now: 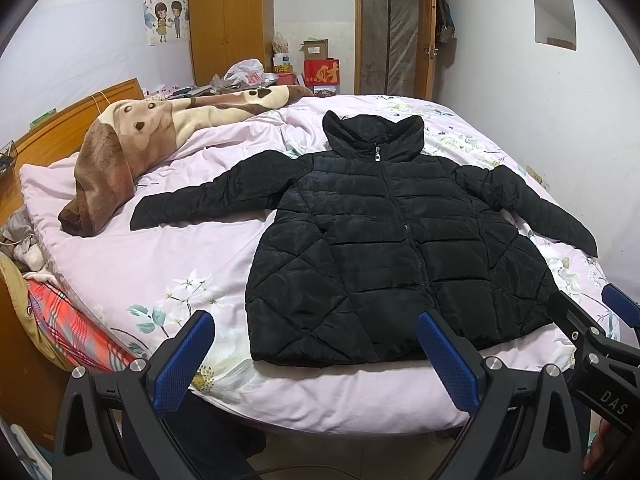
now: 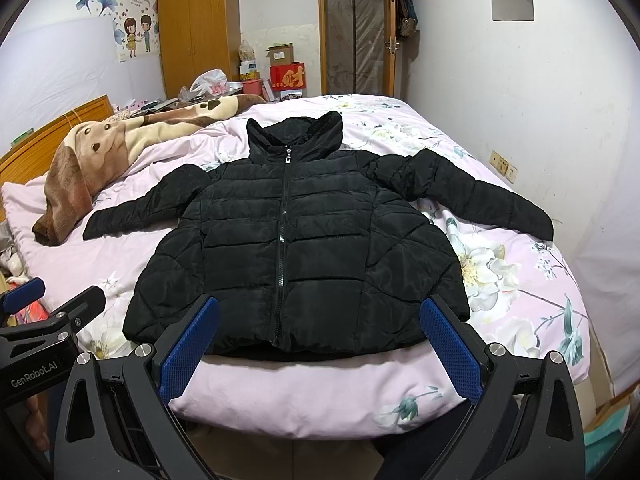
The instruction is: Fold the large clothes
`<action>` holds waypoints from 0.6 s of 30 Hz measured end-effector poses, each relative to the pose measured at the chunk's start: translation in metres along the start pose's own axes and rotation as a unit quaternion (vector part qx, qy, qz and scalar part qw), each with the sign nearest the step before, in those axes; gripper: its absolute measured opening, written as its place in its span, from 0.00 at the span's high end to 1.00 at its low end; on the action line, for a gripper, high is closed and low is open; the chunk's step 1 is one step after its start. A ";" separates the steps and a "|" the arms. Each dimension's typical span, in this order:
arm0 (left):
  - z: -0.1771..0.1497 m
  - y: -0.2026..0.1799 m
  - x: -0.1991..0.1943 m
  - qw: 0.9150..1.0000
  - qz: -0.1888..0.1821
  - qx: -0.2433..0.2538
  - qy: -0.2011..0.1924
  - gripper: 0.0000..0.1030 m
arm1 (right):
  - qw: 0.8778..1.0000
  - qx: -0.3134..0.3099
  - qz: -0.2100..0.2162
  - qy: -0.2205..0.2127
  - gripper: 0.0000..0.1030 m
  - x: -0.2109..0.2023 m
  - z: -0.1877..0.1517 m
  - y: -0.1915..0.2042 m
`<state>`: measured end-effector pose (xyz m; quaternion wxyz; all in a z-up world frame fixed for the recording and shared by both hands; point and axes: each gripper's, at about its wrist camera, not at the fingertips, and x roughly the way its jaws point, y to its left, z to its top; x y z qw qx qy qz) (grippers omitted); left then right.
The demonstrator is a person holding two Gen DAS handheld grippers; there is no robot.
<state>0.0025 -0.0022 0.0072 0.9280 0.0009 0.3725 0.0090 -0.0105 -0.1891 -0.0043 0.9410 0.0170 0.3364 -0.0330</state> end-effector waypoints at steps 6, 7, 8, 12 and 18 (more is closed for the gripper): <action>0.000 0.000 0.001 1.000 0.001 0.000 0.000 0.01 | 1.000 0.000 0.001 0.000 0.03 0.000 0.000 0.000; 0.000 -0.001 0.001 1.000 0.003 0.002 -0.001 0.01 | 1.000 0.000 0.000 -0.001 0.03 0.000 0.000 0.000; 0.000 -0.003 0.002 1.000 0.003 0.003 -0.002 0.01 | 1.000 0.000 0.000 0.000 0.03 0.000 0.000 0.000; -0.003 0.006 0.003 1.000 0.001 -0.001 0.001 0.01 | 1.000 0.000 0.000 -0.001 0.03 0.000 -0.001 0.001; -0.004 0.007 0.003 1.000 0.001 -0.001 0.002 0.01 | 1.000 0.000 0.000 0.001 0.03 0.001 -0.001 0.001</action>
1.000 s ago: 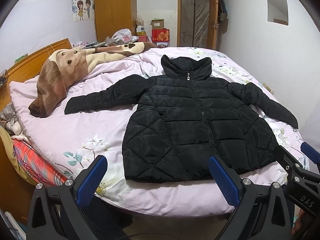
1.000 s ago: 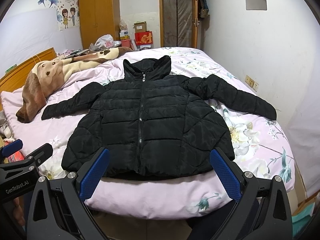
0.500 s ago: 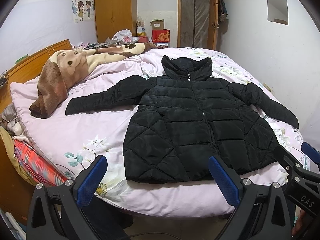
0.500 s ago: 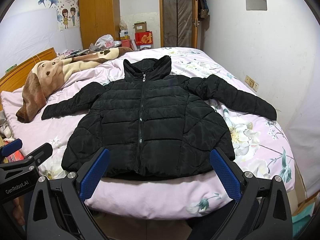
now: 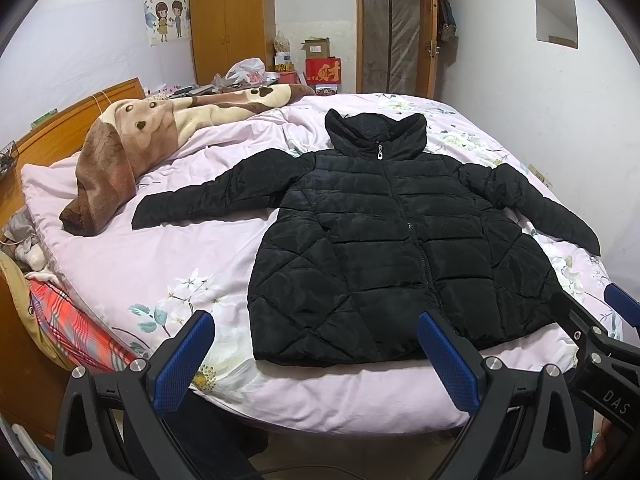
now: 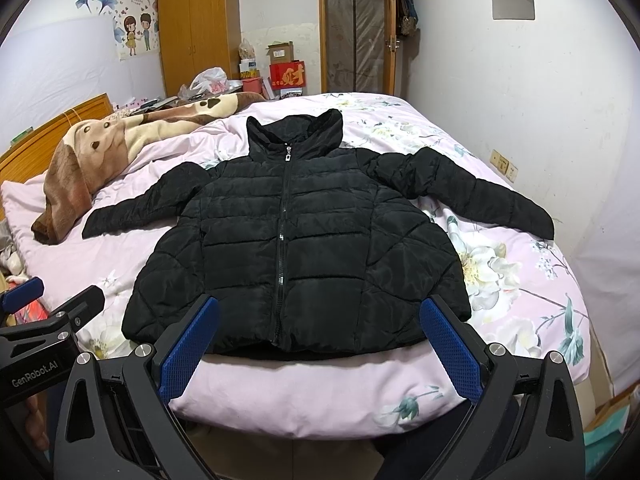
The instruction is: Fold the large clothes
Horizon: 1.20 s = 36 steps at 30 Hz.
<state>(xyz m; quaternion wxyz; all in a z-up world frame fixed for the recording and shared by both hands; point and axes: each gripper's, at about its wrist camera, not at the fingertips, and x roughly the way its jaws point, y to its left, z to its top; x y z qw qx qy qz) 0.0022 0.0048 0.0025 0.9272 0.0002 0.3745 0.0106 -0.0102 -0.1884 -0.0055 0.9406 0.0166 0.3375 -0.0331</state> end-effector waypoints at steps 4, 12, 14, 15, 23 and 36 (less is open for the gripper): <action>0.000 0.001 0.003 1.000 0.000 -0.001 0.004 0.01 | 1.000 -0.001 -0.001 0.002 0.03 0.002 0.000 0.001; 0.002 0.008 0.015 1.000 -0.003 -0.003 0.013 0.01 | 1.000 -0.004 -0.002 0.008 0.03 0.010 0.002 0.002; 0.003 0.010 0.019 1.000 -0.006 -0.004 0.018 0.01 | 1.000 -0.005 -0.001 0.010 0.03 0.014 0.003 0.004; 0.006 0.014 0.022 1.000 -0.008 -0.008 0.018 0.01 | 1.000 -0.006 0.001 0.010 0.03 0.016 0.004 0.004; 0.040 0.086 0.071 0.996 0.005 -0.087 0.016 0.01 | 0.999 -0.020 0.032 -0.018 0.03 0.051 0.029 0.015; 0.103 0.234 0.203 0.983 0.066 -0.167 0.033 0.01 | 0.992 -0.093 0.086 -0.017 0.02 0.166 0.100 0.086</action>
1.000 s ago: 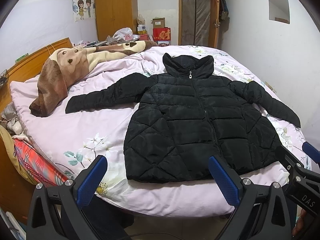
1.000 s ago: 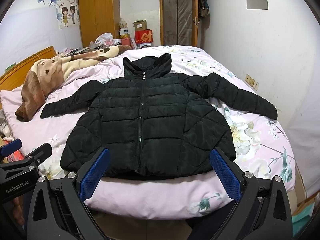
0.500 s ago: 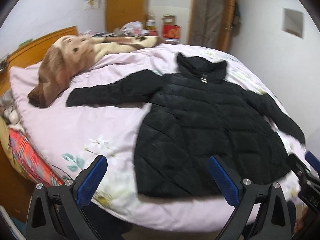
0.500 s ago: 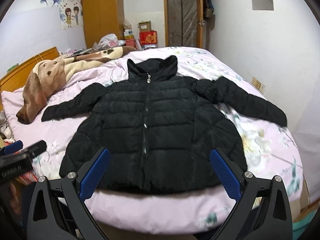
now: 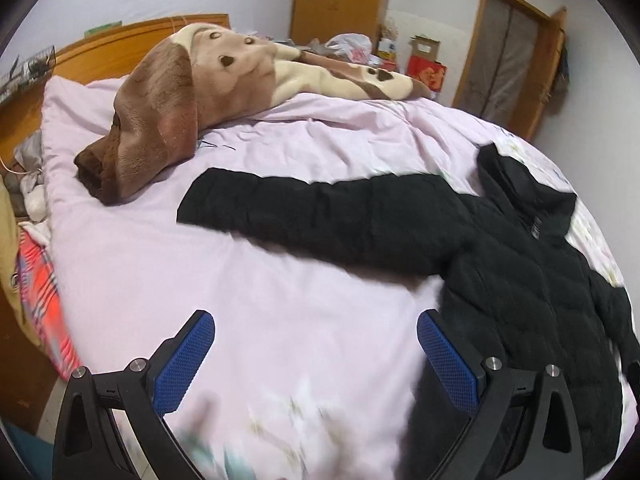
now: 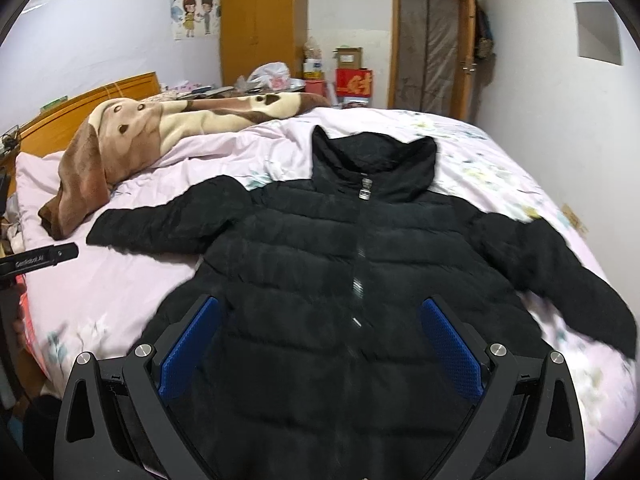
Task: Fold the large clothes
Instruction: 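Grasp the cuff of the sleeve nearest the left tool with the left tool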
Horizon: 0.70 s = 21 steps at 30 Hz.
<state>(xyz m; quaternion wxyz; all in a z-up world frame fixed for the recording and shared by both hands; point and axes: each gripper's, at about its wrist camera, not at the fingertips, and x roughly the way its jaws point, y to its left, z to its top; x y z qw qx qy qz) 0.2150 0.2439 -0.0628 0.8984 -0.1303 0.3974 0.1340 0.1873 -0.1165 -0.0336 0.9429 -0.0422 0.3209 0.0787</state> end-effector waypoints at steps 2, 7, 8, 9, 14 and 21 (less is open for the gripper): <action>0.018 0.018 0.030 1.000 -0.003 -0.027 0.017 0.01 | 1.000 -0.012 0.003 0.008 0.02 0.025 0.012 0.011; 0.049 0.052 0.088 0.997 0.005 -0.063 0.034 0.01 | 0.999 -0.043 0.014 0.023 0.02 0.079 0.032 0.038; 0.053 0.060 0.103 0.996 0.009 -0.076 0.049 0.01 | 0.998 -0.046 0.015 0.027 0.02 0.088 0.035 0.043; 0.055 0.064 0.113 0.995 0.014 -0.083 0.060 0.01 | 0.998 -0.050 0.019 0.029 0.02 0.100 0.038 0.049; 0.063 0.085 0.167 0.988 0.020 -0.123 0.087 0.01 | 0.997 -0.057 0.036 0.038 0.02 0.136 0.047 0.071; 0.071 0.111 0.204 0.976 0.018 -0.205 0.075 0.04 | 0.994 -0.087 0.054 0.044 0.02 0.169 0.054 0.100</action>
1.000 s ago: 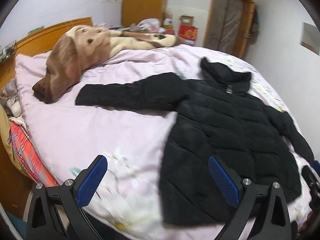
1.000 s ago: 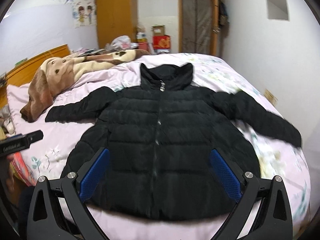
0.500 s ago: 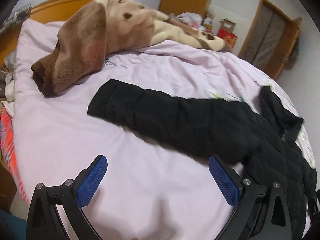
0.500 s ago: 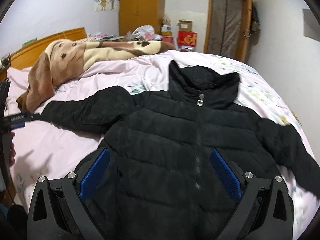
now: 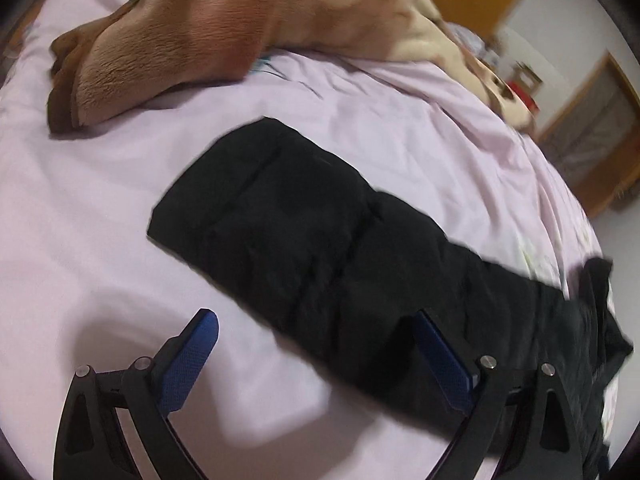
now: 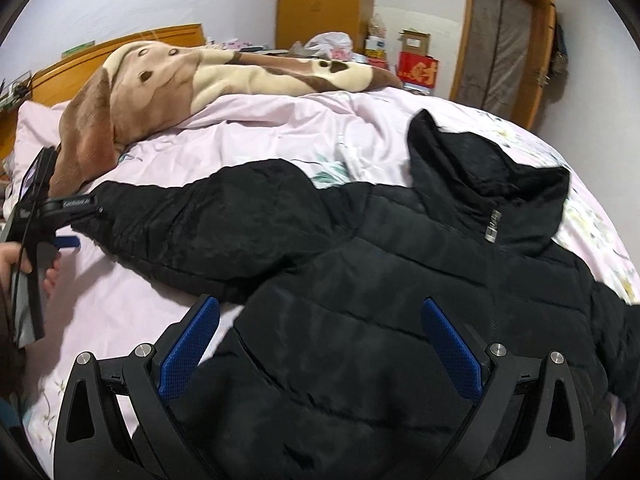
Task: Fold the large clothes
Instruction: 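Grasp the cuff of the sleeve nearest the left tool with the left tool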
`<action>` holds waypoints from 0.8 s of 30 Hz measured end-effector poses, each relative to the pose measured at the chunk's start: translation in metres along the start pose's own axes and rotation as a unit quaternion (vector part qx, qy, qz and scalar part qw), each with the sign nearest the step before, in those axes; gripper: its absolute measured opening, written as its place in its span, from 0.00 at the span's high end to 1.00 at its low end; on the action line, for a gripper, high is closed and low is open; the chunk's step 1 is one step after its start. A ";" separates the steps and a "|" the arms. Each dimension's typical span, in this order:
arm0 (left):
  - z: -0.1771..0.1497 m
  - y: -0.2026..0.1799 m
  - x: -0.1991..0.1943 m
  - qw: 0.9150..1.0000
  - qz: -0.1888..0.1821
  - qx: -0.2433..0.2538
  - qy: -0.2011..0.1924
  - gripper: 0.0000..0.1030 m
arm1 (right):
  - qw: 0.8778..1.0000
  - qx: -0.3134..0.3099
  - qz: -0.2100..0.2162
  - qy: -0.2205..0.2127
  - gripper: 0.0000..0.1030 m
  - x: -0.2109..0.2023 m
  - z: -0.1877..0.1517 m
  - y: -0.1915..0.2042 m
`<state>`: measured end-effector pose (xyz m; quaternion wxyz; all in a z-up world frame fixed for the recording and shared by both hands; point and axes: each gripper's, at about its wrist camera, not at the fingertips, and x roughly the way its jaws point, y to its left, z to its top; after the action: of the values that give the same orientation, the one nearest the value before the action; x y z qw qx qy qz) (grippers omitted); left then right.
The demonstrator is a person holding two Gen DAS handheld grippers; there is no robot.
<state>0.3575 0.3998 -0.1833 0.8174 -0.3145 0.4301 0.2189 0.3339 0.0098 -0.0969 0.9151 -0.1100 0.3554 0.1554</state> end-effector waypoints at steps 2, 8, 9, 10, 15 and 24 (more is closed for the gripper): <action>0.006 0.011 0.013 0.999 -0.012 -0.040 0.013 0.04 | 1.000 -0.004 0.005 0.000 0.02 0.006 0.004 0.007; 0.010 0.018 0.024 0.996 -0.026 -0.090 0.013 0.09 | 1.000 -0.010 0.017 0.003 0.02 0.021 0.008 0.018; 0.010 0.017 0.025 0.995 -0.033 -0.092 0.014 0.16 | 1.000 -0.011 0.018 0.003 0.02 0.022 0.008 0.019; 0.010 0.016 0.026 0.994 -0.048 -0.096 0.018 0.23 | 1.000 -0.012 0.017 0.002 0.02 0.023 0.008 0.021; 0.010 0.009 0.021 0.996 -0.035 -0.081 0.009 0.55 | 1.000 -0.015 0.007 0.008 0.02 0.027 0.009 0.019; 0.009 -0.031 -0.031 0.996 -0.035 0.003 -0.076 0.88 | 1.000 0.013 0.000 0.004 0.02 0.018 0.011 0.001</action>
<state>0.3658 0.3815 -0.1434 0.8561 -0.3091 0.3558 0.2119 0.3525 0.0181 -0.1011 0.9150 -0.0990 0.3609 0.1508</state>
